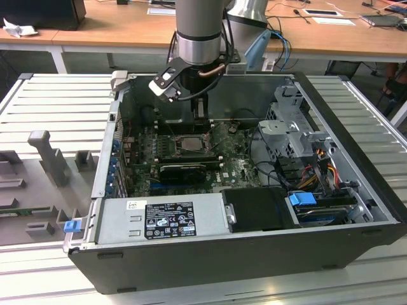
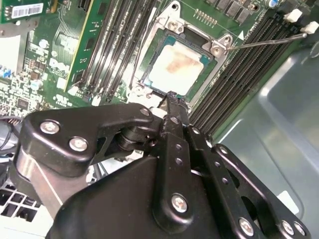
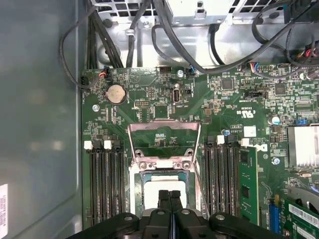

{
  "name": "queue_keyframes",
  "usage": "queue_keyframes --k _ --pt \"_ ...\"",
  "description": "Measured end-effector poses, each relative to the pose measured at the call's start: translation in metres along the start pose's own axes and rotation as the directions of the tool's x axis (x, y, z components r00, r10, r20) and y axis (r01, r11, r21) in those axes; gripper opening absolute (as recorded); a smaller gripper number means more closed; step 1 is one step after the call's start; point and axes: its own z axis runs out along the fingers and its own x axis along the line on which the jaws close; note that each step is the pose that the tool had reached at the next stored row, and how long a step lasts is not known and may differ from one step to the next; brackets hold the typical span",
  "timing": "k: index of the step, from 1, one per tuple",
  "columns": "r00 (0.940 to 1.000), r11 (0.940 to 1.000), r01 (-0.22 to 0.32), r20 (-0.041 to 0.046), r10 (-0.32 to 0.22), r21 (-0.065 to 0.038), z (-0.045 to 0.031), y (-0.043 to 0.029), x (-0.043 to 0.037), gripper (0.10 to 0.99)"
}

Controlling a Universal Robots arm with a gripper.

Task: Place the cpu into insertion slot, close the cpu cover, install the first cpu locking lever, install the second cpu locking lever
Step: 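Close the cpu cover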

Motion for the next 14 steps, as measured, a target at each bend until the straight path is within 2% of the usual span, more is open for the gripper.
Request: queue_keyframes --k 2,7,12,14 --pt "1.0 1.0 0.0 0.0 0.0 0.0 -0.0034 0.0002 0.0001 0.106" --pt "1.0 1.0 0.0 0.0 0.0 0.0 -0.0061 0.0014 0.0002 0.106" --pt "1.0 1.0 0.0 0.0 0.0 0.0 -0.016 0.0023 0.0004 0.106" --pt "1.0 1.0 0.0 -0.0002 0.0 0.0 -0.017 0.0043 0.0005 0.106"
